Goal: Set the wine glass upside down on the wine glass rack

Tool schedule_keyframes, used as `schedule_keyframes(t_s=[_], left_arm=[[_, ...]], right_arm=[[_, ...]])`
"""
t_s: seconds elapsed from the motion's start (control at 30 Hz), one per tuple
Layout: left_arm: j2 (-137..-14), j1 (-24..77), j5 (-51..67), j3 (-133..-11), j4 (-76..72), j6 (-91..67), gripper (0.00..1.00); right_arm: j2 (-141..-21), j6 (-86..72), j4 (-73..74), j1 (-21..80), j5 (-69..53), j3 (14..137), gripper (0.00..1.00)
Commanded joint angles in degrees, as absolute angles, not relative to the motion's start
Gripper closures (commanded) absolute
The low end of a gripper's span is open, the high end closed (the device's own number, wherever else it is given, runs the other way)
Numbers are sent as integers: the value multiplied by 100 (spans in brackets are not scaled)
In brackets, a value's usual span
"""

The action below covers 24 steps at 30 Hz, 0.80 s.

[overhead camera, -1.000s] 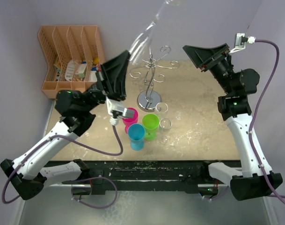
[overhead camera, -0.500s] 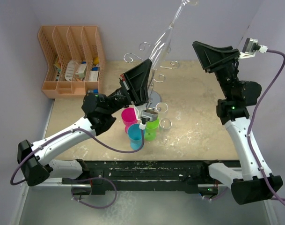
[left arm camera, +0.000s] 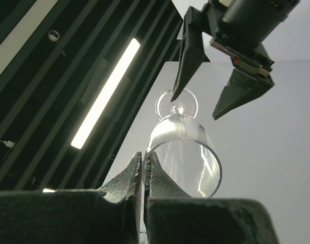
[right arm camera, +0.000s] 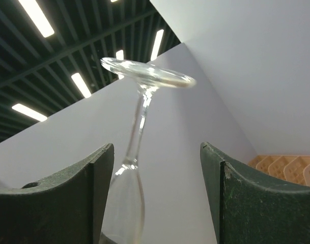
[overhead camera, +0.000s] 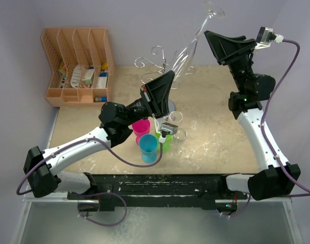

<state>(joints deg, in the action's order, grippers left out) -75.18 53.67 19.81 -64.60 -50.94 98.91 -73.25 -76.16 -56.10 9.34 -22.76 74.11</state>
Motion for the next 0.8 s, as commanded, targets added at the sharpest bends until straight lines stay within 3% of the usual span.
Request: schedule_keyframes(t_s=[0.0,0.17,0.63,0.77], left_arm=[[-7479,5404,2064,-6354,-5591,10090,100],[-7564,5402,2000,-6387,-5602,10030,100],[-7718,5405,1996,-6604,-5634,10108,100],[-7756,5401,1987,-6672,-5659,10113,100]], right_arm=[[-7347,-7742,-6199,1008,-2472,7882,29],[-7478,-7809,-6241,1127,-2566,7961,34],[-7529,-7709,-6326,1397,-2566,7843,71],[-7478,-7702,-6341,1424,-2583,7766,72]])
